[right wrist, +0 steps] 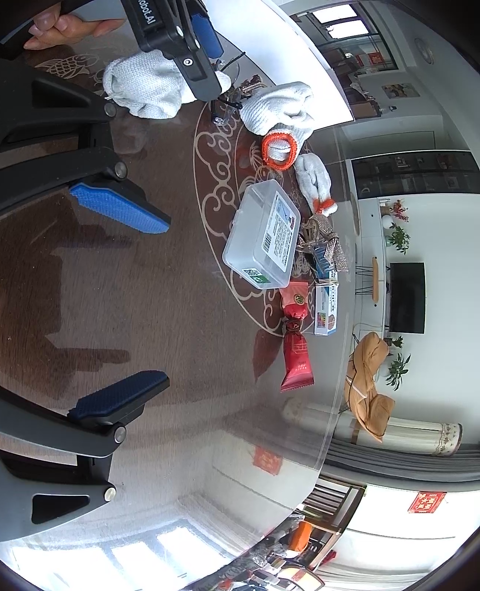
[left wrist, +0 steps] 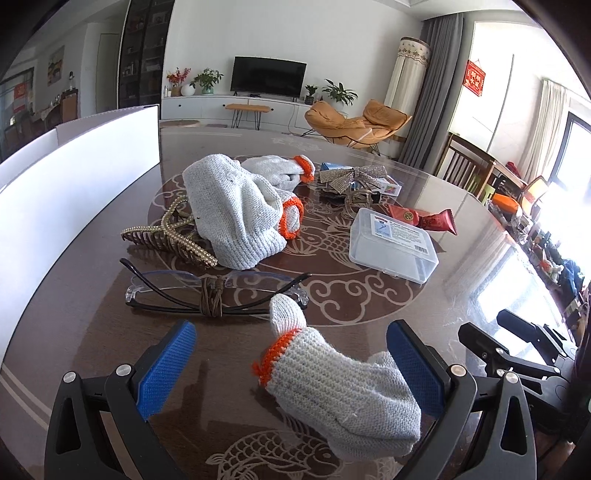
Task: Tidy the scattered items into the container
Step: 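Hold the white orange-cuffed glove in the left gripper and lift it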
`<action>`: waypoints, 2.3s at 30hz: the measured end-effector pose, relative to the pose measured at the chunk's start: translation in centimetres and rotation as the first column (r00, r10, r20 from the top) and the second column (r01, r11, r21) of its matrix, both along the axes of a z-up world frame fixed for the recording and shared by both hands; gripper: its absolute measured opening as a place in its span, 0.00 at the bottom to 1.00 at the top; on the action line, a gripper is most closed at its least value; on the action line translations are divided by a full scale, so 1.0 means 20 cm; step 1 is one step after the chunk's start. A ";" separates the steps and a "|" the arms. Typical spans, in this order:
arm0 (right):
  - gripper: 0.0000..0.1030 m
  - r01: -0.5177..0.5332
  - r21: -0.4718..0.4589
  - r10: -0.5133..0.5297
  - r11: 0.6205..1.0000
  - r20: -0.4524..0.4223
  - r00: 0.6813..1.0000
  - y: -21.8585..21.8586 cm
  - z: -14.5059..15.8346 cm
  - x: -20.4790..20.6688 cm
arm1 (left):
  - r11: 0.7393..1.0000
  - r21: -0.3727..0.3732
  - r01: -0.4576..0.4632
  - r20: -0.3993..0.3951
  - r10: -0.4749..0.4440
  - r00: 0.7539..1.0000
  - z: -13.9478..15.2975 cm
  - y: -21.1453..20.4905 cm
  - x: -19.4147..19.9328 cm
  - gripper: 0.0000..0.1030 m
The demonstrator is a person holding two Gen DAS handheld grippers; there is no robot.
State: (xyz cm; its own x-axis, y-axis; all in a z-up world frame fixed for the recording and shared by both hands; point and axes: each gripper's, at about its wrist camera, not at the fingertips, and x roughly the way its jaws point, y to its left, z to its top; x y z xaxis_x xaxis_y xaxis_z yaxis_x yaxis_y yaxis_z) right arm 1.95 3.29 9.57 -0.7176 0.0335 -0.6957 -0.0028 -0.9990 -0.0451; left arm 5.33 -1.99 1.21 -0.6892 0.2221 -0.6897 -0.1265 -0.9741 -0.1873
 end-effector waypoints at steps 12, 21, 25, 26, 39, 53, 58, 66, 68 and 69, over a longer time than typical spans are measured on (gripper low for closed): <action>0.76 0.002 -0.054 -0.001 0.999 0.003 1.000 0.03 -0.01 -0.02 | 0.990 -0.047 0.134 0.054 -0.131 0.990 -0.04 0.14 0.11 1.00; 0.76 0.001 -0.093 0.000 0.996 0.007 1.000 0.05 -0.01 -0.02 | 0.972 -0.228 0.062 0.186 -0.019 0.982 -0.14 0.31 -0.03 1.00; 0.76 0.000 -0.096 0.000 0.995 0.008 1.000 0.05 -0.01 -0.02 | 0.977 -0.210 0.039 0.204 0.005 0.979 -0.15 0.27 -0.03 1.00; 0.76 0.000 -0.096 0.000 0.995 0.007 1.000 0.05 -0.01 -0.02 | 0.977 -0.212 0.039 0.204 0.005 0.979 -0.15 0.27 -0.03 1.00; 0.76 0.017 -0.160 -0.016 0.987 0.004 1.000 0.09 -0.01 -0.02 | 0.977 -0.211 0.016 0.203 0.027 0.979 -0.15 0.28 -0.03 1.00; 0.76 0.013 -0.162 -0.015 0.987 -0.012 1.000 0.10 -0.01 -0.02 | 0.978 -0.209 0.013 0.192 0.028 0.981 -0.15 0.27 -0.03 1.00; 0.76 0.013 -0.159 -0.017 0.987 -0.019 1.000 0.10 -0.01 -0.02 | 0.978 -0.209 0.012 0.191 0.029 0.981 -0.15 0.27 -0.03 1.00; 0.76 0.017 -0.153 -0.019 0.988 -0.011 1.000 0.10 -0.02 -0.02 | 0.978 -0.209 0.010 0.180 0.028 0.983 -0.15 0.26 -0.03 1.00; 0.76 0.017 -0.153 -0.020 0.988 -0.015 1.000 0.10 -0.02 -0.02 | 0.978 -0.209 0.009 0.173 0.028 0.985 -0.15 0.27 -0.03 1.00; 0.76 0.018 -0.153 -0.020 0.988 -0.014 1.000 0.10 -0.02 -0.03 | 0.978 -0.209 0.009 0.172 0.028 0.985 -0.15 0.27 -0.03 1.00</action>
State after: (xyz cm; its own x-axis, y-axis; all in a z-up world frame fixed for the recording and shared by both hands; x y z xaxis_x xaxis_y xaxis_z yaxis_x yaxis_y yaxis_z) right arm 1.40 5.21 9.07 -0.7288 -0.0586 -0.6822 -0.0211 -0.9939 0.1080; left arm 4.80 3.31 -1.73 -0.5570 0.0553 -0.8286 -0.1008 -0.9949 0.0013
